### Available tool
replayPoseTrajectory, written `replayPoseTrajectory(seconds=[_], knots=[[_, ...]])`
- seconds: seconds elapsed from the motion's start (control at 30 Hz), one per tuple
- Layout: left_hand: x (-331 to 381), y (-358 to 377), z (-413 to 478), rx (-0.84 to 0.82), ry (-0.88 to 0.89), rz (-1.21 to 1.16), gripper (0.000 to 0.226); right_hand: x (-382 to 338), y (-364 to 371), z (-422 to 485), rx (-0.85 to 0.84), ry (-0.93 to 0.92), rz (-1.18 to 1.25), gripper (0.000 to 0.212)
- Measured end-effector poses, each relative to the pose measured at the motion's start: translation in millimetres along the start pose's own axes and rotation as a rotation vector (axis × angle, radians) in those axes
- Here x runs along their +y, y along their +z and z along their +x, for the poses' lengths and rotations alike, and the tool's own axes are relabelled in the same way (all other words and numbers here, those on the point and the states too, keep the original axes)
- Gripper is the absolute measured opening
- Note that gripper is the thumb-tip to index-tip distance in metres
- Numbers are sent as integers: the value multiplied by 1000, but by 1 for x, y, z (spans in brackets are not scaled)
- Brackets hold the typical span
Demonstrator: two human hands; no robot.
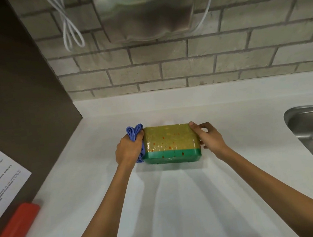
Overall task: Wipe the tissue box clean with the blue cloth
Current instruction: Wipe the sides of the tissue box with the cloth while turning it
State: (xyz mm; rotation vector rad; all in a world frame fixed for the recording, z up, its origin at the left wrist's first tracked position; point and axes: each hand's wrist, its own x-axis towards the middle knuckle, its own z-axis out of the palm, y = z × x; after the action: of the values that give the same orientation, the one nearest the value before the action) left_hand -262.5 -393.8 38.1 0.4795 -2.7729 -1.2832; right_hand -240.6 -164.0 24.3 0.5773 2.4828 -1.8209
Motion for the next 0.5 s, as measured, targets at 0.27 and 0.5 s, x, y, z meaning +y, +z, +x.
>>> replayPoseTrajectory(seconds=[0.27, 0.5], knots=[[-10, 10, -6, 52, 42, -116, 36, 19, 7, 1, -103, 8, 333, 37], [-28, 22, -31, 126, 312, -343, 10, 27, 5, 6, -252, 108, 412, 77]])
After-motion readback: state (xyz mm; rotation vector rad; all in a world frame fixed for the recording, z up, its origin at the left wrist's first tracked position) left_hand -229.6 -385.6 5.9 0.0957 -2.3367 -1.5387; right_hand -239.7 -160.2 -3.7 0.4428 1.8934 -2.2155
